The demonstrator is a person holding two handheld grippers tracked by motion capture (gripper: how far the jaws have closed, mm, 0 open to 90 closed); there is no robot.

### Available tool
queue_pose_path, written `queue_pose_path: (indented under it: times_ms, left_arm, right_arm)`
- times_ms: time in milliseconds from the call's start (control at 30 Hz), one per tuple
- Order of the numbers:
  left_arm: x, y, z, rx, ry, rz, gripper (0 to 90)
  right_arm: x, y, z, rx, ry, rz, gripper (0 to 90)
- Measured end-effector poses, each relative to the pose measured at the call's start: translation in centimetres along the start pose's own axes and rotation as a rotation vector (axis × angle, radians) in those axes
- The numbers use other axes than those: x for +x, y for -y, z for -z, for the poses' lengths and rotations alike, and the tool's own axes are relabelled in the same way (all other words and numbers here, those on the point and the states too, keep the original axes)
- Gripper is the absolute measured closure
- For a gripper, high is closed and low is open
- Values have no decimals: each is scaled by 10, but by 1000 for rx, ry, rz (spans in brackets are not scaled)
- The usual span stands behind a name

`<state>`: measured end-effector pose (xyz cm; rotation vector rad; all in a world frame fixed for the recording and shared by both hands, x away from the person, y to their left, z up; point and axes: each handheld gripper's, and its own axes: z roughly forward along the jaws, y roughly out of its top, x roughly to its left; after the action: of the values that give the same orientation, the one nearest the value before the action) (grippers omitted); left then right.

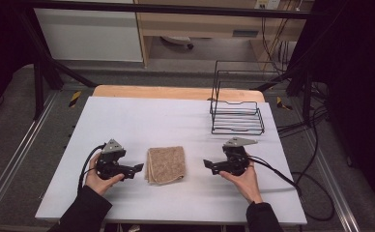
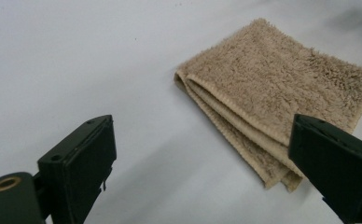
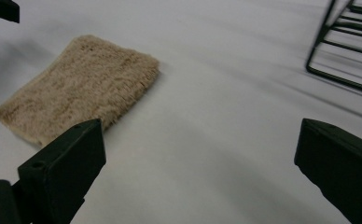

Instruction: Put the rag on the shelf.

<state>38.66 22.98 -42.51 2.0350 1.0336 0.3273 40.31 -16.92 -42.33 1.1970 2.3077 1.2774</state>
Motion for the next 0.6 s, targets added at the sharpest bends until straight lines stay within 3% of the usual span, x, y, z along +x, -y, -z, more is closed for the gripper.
queue_pose_path:
  times_ms: [267, 433, 600]
  left_arm:
    - [7, 4, 0, 1, -13, 24, 70]
    - [7, 4, 0, 0, -16, 23, 75]
    - [7, 4, 0, -4, -15, 20, 81]
  right_arm:
    - [21, -26, -42, 36, -10, -5, 108]
    - [28, -37, -64, 44, -24, -22, 244]
    - [34, -42, -83, 84, -24, -13, 382]
